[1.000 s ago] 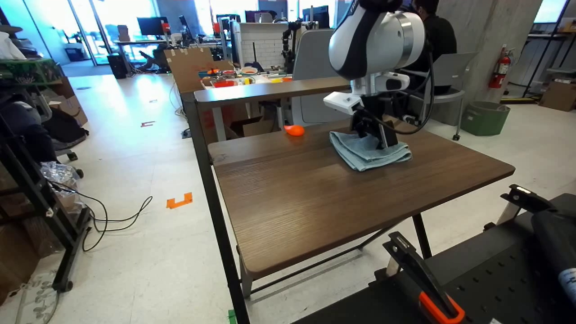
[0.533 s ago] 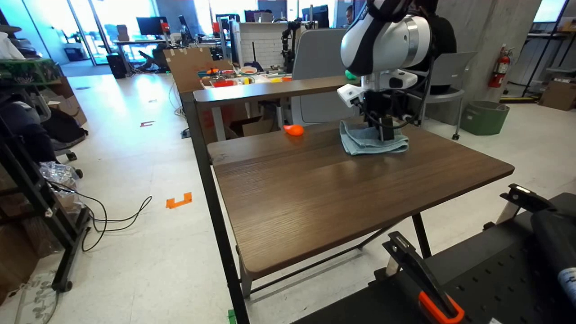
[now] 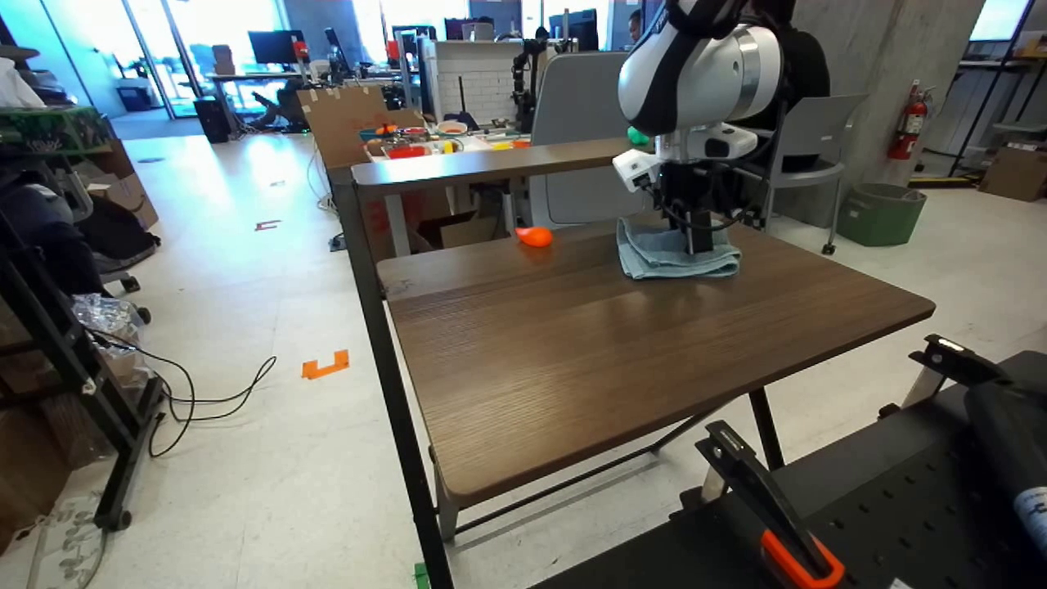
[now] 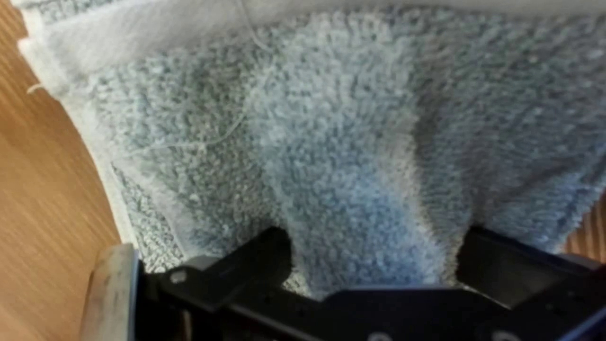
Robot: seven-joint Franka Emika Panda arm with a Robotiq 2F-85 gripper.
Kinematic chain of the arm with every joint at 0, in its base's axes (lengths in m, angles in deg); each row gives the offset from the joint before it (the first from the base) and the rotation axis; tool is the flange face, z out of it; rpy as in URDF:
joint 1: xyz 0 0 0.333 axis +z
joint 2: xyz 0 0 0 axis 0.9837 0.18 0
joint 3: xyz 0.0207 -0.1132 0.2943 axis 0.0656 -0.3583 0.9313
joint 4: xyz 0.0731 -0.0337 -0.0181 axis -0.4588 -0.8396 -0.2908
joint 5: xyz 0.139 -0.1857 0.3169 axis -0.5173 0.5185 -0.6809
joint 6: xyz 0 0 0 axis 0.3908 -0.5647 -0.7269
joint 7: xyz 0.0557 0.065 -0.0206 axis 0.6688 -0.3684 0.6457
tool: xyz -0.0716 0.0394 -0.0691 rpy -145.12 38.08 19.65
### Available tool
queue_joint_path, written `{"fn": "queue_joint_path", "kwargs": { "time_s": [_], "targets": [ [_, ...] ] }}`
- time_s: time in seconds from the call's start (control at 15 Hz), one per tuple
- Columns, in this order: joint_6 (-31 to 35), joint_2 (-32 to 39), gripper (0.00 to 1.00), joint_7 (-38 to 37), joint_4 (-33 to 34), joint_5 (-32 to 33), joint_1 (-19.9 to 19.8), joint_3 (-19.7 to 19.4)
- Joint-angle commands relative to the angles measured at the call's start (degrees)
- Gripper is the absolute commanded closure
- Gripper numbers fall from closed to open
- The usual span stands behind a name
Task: Wipe the table
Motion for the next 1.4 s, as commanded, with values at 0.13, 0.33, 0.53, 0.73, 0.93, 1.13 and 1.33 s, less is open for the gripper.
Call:
{"fn": "queue_joint_path", "kwargs": {
  "time_s": [0.13,0.33,0.53,0.73,0.93,1.13,1.33],
  "targets": [
    [-6.23,6.38,0.0,-9.69,10.41,-0.27,-3.74,-2.13],
    [-8.92,9.3,0.0,-15.04,15.54,-0.01,-6.44,-2.98],
    [-10.94,10.37,0.0,-17.71,18.17,0.43,-8.5,-2.88],
    [-10.23,6.98,0.0,-11.33,12.87,2.12,-7.81,-2.94],
    [-2.77,1.13,0.0,-2.4,2.58,5.54,-6.39,-2.98],
    [7.2,-3.52,0.0,3.93,-6.16,8.12,-5.5,-2.89],
    [16.64,-7.64,0.0,12.13,-14.23,8.16,-5.47,-1.85]
  ]
}}
